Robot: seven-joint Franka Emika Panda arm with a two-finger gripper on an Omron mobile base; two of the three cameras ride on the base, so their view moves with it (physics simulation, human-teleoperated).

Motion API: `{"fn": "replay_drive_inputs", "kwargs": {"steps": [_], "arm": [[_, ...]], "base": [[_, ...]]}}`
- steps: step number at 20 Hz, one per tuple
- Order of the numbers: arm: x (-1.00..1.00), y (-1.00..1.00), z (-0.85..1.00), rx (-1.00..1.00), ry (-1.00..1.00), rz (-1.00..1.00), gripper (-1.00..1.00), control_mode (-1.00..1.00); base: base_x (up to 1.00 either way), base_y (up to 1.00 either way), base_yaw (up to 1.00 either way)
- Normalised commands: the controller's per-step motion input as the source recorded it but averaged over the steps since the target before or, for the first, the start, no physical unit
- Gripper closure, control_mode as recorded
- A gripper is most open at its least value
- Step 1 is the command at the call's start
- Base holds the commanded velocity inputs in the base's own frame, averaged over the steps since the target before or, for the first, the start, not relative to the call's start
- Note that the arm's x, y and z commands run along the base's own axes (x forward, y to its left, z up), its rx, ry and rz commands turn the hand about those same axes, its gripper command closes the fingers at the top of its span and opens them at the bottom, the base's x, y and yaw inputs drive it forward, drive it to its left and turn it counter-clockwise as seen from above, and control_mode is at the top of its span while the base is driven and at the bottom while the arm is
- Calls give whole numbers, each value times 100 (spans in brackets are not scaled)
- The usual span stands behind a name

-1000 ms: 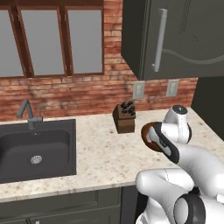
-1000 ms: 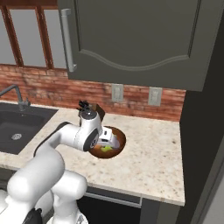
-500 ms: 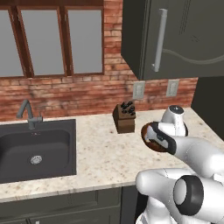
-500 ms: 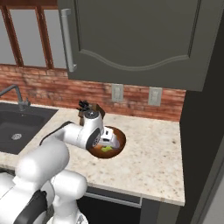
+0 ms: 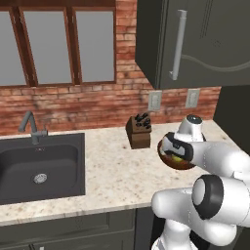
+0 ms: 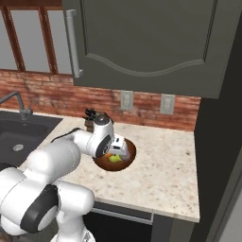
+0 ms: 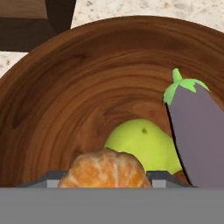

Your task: Take the eggplant, tangerine, and pear from the freezer and place them in the bowl on the counter.

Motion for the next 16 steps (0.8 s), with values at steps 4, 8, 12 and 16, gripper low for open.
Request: {"fn": "replay_drive_inputs", "kwargs": {"steps": [4,8,12,16], "arm": [[21,-1,-20,0,2,0,100,-100],[-1,0,-22,1,0,0,-100,-100],[-11,0,-9,3,0,0,-100,-100],[-25,0,0,3,0,0,-100,-100]], "base": [[0,0,0],[0,0,0],[0,0,0],[0,0,0]]}}
